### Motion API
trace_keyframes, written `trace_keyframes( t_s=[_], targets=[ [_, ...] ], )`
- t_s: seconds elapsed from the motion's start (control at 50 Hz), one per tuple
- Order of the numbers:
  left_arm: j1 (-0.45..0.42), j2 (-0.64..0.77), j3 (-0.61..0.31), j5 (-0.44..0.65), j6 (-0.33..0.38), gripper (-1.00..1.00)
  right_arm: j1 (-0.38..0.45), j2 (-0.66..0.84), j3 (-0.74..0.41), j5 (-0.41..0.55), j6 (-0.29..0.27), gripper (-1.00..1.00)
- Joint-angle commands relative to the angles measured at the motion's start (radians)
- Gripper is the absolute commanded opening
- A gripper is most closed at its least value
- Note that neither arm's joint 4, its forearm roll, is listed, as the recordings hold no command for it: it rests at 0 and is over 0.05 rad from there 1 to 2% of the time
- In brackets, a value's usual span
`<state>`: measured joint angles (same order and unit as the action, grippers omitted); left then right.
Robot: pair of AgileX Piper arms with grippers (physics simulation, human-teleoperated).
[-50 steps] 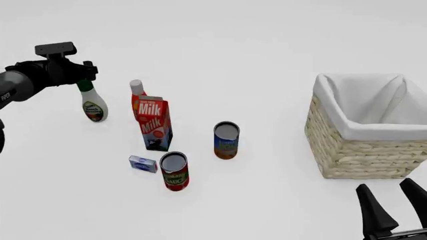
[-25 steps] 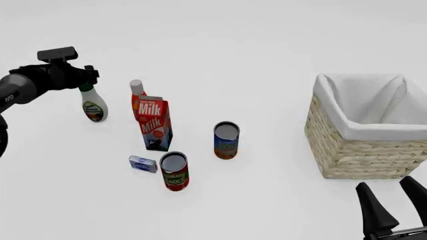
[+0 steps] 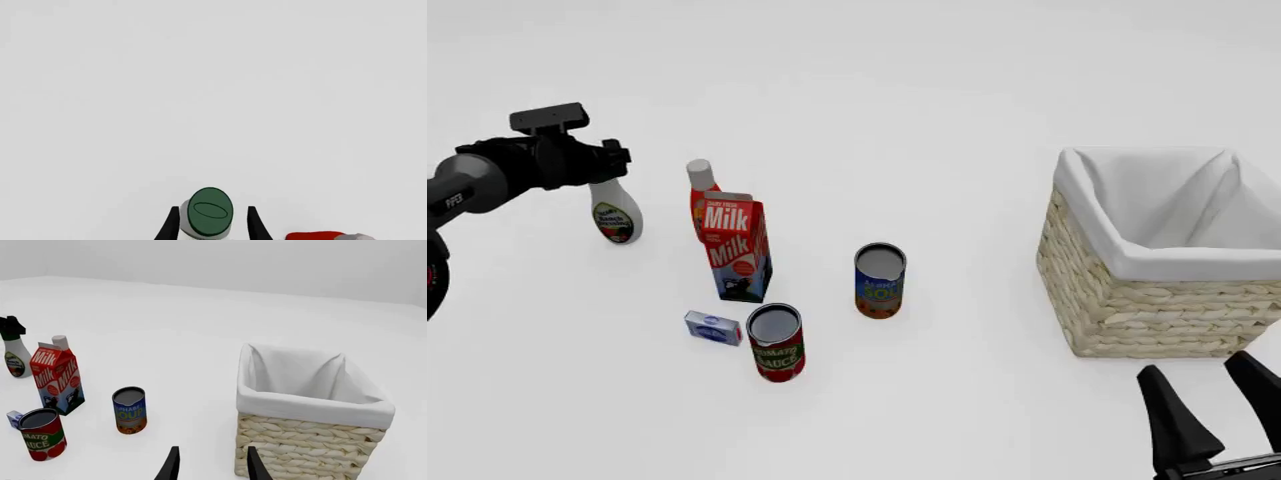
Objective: Pick the salad dressing and place it in the basket.
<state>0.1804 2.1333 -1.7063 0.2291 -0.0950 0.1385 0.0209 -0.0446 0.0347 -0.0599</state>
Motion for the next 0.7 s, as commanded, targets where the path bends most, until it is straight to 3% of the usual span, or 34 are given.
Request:
trace_keyframes(
  t_s=[0.02, 0.42, 0.7],
  targets=[
    [0.010, -0.003, 0.020, -0.013, 0.015, -1.00, 0.000, -0.016, -0.001, 0.016, 0.001, 1.00],
    [0.039, -0.128, 0.061, -0.076, 0.057, -1.00, -0.006, -0.018, 0.005, 0.009, 0.007, 1.00],
    [-0.063, -0.281, -0.062, 0.061, 0.076, -1.00, 0.002, -0.013, -0.014, 0.021, 0.009, 1.00]
  ],
)
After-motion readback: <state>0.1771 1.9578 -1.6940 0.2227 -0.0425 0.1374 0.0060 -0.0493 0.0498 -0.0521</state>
